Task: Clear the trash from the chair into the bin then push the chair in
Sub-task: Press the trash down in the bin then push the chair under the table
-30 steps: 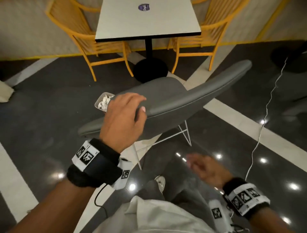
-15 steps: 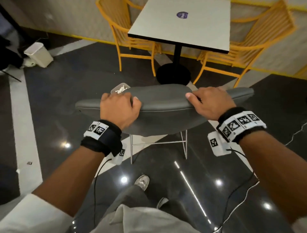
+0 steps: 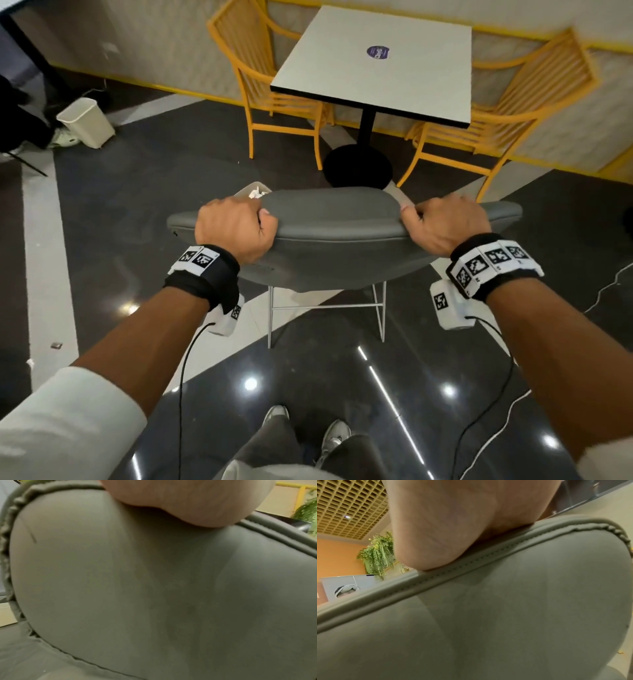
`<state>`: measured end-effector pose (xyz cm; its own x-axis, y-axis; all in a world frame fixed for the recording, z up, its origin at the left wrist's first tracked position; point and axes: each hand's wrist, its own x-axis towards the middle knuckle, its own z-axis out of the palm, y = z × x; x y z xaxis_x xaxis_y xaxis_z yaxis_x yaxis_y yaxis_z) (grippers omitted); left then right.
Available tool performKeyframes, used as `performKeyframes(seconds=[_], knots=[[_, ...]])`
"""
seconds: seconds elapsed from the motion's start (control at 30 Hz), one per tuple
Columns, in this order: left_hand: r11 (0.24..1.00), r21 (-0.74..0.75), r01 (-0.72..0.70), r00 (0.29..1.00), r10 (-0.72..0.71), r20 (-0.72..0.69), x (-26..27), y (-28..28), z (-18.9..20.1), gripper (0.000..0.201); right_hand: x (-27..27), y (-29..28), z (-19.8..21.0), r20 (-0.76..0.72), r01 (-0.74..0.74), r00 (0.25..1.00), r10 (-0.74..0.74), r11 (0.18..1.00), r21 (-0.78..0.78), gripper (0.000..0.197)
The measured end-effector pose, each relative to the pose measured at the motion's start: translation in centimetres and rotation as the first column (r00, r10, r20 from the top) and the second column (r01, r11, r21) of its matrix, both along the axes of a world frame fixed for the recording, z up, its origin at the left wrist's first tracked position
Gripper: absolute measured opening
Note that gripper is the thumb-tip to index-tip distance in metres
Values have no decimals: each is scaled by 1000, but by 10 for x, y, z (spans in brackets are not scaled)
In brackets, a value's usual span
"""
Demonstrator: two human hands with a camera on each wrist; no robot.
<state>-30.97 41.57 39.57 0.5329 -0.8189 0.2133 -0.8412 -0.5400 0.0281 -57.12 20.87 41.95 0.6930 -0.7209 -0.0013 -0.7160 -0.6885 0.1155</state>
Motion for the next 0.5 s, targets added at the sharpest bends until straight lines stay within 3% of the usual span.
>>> performKeyframes(seconds=[0.23, 0.37, 0.5], knots=[[988, -59, 141, 989, -138, 58, 48, 22, 2, 34, 12, 59, -7, 11, 59, 998, -59, 998, 9, 73], [978, -96, 187, 982, -182, 60, 73, 30, 2, 31, 17, 81, -10, 86, 49, 995, -52, 998, 36, 68], [973, -70, 219, 975, -215, 52, 82, 30, -1, 36, 16, 88, -7, 163, 149, 976, -144, 989, -22, 66]])
